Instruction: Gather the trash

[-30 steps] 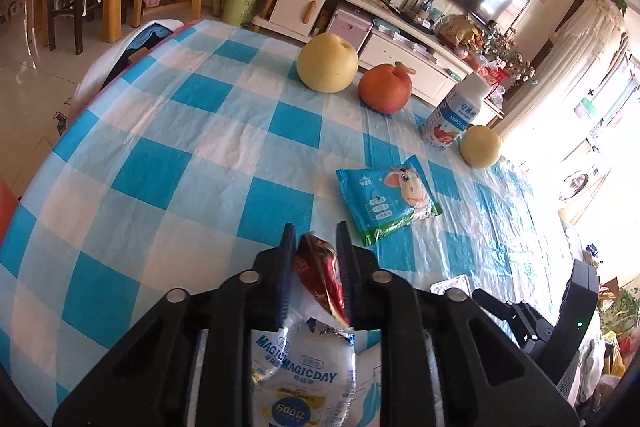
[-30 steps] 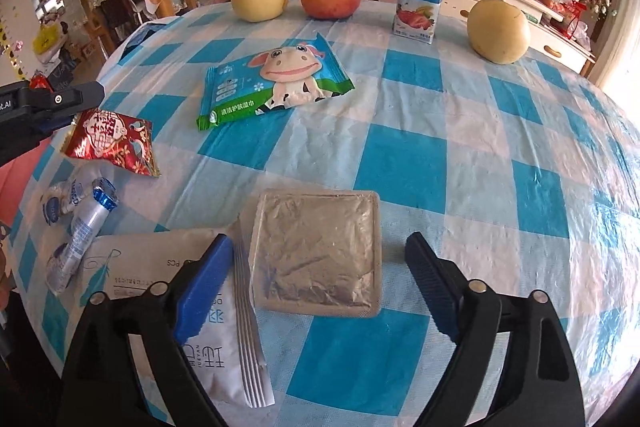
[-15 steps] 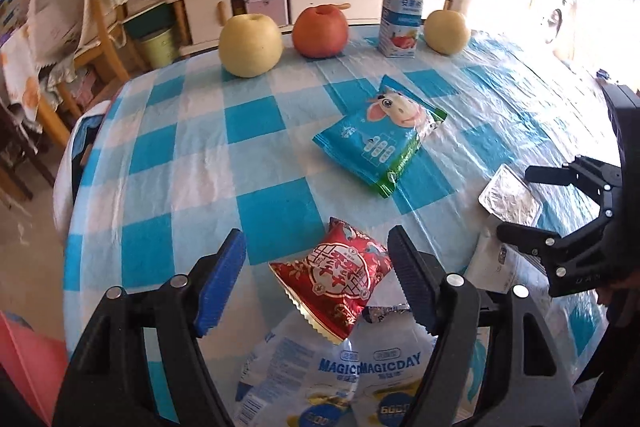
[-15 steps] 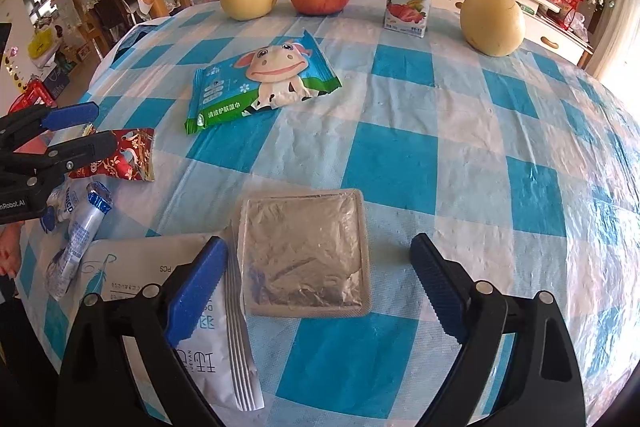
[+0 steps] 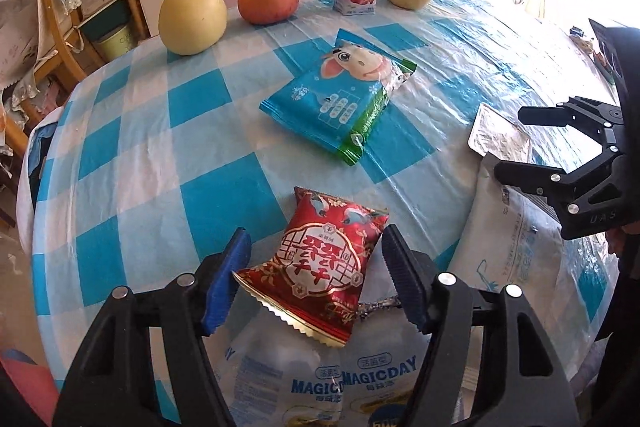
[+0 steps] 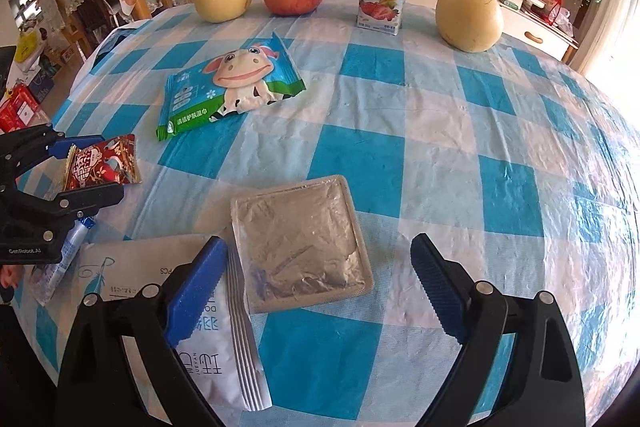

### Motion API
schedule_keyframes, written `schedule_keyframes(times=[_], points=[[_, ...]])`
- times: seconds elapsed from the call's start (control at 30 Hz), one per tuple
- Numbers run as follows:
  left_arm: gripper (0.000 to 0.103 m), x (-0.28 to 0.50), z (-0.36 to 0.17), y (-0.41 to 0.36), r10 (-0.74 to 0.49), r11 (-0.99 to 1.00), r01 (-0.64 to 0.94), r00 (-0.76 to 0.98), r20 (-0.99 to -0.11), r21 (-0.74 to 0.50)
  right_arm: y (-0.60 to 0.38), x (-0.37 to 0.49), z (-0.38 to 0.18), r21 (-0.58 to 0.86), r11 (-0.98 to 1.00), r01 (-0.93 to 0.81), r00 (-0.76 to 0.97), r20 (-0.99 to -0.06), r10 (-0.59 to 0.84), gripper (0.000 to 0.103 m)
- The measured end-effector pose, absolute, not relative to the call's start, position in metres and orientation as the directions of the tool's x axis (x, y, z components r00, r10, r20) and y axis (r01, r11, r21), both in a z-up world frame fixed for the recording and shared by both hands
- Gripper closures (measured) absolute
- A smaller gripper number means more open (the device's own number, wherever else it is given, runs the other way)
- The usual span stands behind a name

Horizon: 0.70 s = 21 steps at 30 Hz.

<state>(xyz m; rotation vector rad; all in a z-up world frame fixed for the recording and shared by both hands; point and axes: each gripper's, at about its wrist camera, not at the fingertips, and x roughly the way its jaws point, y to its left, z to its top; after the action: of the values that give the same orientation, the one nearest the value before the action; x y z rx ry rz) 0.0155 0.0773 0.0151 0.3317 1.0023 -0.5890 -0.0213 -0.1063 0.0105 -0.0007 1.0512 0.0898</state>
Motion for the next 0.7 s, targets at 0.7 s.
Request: schedule_keyframes(times=[0.7], points=[[0.050, 0.010, 0.015, 0.053, -0.273, 0.834, 0.550, 0.481, -0.833, 0.044, -0.099, -0.005, 0.013, 0.084, 0.993, -0.086, 0.507, -0.854, 0.116, 0.035]])
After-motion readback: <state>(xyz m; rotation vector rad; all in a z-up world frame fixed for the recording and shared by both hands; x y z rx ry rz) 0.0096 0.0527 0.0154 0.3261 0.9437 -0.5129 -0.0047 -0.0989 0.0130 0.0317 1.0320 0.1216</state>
